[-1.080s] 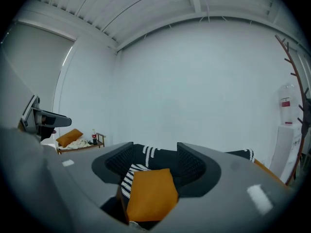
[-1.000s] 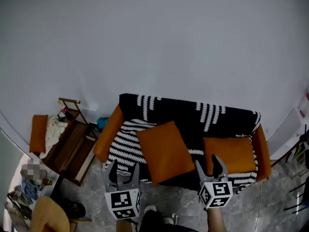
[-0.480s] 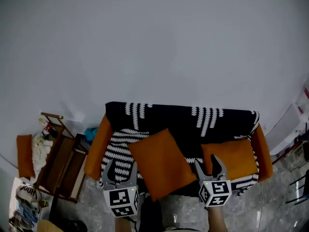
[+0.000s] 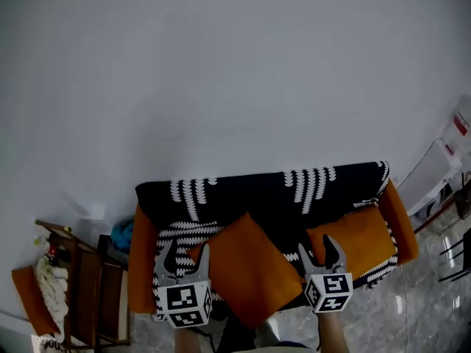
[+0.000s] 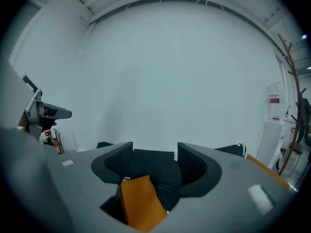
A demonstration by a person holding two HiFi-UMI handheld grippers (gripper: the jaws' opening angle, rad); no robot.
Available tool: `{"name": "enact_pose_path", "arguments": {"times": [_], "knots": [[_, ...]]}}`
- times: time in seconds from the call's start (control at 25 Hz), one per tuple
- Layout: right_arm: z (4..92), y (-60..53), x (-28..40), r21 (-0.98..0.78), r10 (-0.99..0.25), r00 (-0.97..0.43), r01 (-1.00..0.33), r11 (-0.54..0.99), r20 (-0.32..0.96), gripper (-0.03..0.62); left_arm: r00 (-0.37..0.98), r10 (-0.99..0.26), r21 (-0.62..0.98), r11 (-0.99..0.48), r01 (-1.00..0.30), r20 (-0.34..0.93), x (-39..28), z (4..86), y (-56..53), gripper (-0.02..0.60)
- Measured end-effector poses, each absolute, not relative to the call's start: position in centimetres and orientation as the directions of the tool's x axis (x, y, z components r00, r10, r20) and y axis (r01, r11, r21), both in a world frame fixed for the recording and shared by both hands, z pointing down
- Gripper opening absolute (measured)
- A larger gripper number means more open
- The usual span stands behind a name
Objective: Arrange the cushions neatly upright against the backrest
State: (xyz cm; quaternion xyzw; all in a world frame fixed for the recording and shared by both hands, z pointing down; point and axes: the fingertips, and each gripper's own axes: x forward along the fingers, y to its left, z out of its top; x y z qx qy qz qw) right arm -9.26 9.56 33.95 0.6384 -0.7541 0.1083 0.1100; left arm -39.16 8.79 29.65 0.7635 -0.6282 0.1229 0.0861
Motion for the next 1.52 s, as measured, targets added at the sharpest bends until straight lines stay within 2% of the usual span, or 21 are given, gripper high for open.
{"name": "enact_pose_path", "arguments": {"times": [0.24, 0.52, 0.8, 1.0, 1.52], "knots": [[37.3, 6.3, -9.1, -0.017, -0.925, -0.073, -0.997, 0.072, 0.372, 0.296, 0.315, -0.883, -0.017, -0.342, -0.940, 0.347, -38.2, 32.6, 2.3, 0.295], [43.7, 7.0, -8.3, -0.010, -0.866, -0.015, -1.000, 0.011, 0.500, 0.318, 0.399, -0.809, -0.050, -0.463, -0.885, 0.432, -36.4, 37.6, -1.7, 0.295], [50.3, 8.8, -6.4, -0.047, -0.813, -0.013, -0.999, -0.018, 0.582, 0.342, 0.435, -0.734, -0.082, -0.550, -0.831, 0.522, -33.8, 43.3, -4.5, 0.295], [56.4, 10.9, -4.6, -0.067, -0.730, -0.014, -0.997, -0.044, 0.683, 0.357, 0.445, -0.655, -0.067, -0.603, -0.795, 0.611, -32.2, 48.6, -6.0, 0.295], [69.7, 14.0, -0.2, -0.111, -0.551, 0.008, -0.977, -0.183, 0.835, 0.359, 0.440, -0.447, -0.018, -0.717, -0.696, 0.779, -27.8, 62.4, -10.8, 0.295]]}}
